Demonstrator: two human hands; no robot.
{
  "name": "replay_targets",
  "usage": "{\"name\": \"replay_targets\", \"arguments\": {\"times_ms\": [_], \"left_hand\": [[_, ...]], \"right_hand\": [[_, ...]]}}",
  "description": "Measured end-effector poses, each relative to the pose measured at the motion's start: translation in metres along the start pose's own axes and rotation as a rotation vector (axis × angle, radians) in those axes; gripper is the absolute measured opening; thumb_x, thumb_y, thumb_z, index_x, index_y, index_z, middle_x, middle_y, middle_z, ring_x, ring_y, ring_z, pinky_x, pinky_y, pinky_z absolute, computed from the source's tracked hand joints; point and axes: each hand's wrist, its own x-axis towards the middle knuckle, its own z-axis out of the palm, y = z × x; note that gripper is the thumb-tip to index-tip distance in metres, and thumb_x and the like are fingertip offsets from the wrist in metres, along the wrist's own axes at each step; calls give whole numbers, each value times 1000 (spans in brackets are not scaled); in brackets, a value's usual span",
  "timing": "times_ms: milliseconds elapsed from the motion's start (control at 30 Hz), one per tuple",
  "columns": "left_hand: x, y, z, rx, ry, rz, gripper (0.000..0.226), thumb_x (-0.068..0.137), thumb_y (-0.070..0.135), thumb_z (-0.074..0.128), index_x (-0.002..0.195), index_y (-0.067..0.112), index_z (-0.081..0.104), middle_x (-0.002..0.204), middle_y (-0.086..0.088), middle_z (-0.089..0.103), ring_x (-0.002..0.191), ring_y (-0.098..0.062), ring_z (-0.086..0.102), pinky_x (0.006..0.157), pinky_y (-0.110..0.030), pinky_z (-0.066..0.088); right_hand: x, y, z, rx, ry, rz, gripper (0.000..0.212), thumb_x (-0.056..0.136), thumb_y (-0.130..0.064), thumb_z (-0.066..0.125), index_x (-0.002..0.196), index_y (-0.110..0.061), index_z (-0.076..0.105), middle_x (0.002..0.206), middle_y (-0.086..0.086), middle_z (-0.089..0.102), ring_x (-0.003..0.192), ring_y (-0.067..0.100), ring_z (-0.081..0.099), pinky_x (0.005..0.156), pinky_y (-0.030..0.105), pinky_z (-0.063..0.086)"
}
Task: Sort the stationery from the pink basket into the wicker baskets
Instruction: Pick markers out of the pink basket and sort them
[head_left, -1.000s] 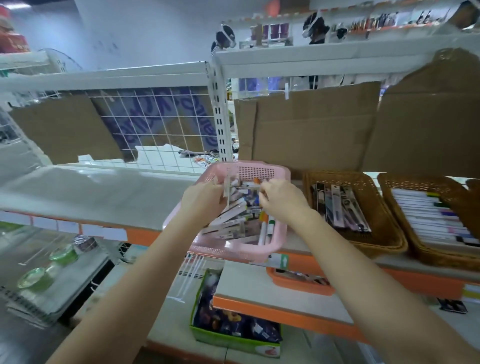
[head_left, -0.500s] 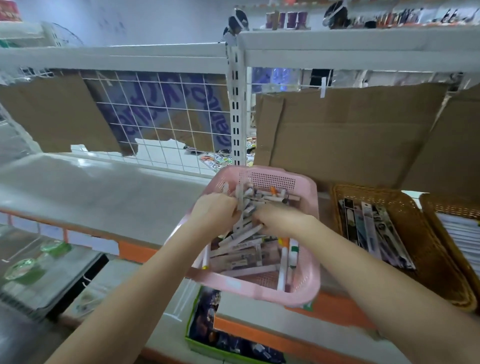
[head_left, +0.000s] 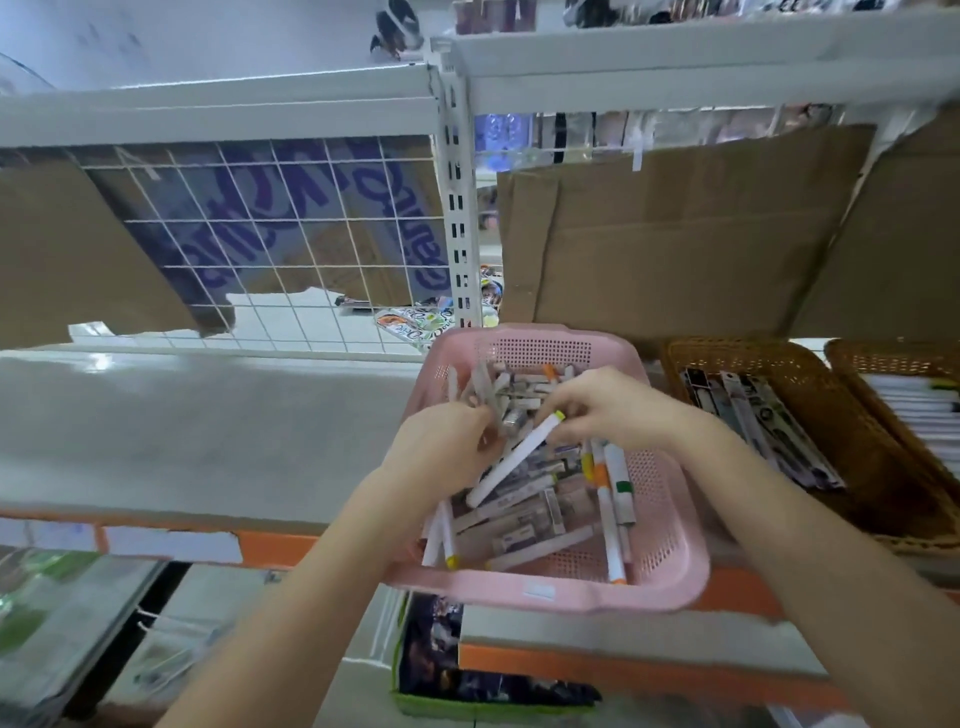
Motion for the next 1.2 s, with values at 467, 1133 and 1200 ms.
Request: {"name": "replay_targets", "arguments": {"times_ms": [467, 1133, 1200], "left_hand": [[-9, -1, -22, -294, 48, 18, 24, 95, 37, 49, 89, 17, 61, 80, 3, 61, 71, -20, 56, 63, -34, 46], [-14, 26, -32, -1370, 287, -312, 45, 97, 36, 48, 57, 17, 42, 50, 6, 48, 49, -9, 50, 52, -18, 42], [-15, 22, -31, -1387, 308, -327, 46, 97, 35, 47, 56, 20, 32, 46, 12, 32, 42, -7, 34, 47, -18, 34]], "right_hand": [[-48, -16, -16, 834, 565, 111, 12, 90, -7, 60, 100, -10, 66, 88, 1, 73, 83, 13, 70, 68, 16, 53], [-28, -40, 46, 571, 265, 218, 10, 88, -18, 66, 94, -25, 67, 92, -15, 69, 91, 2, 64, 64, 2, 44], [-18, -26, 40, 268, 261, 247, 14, 89, -15, 62, 100, -24, 66, 99, -14, 65, 92, 2, 60, 63, 1, 40]]}}
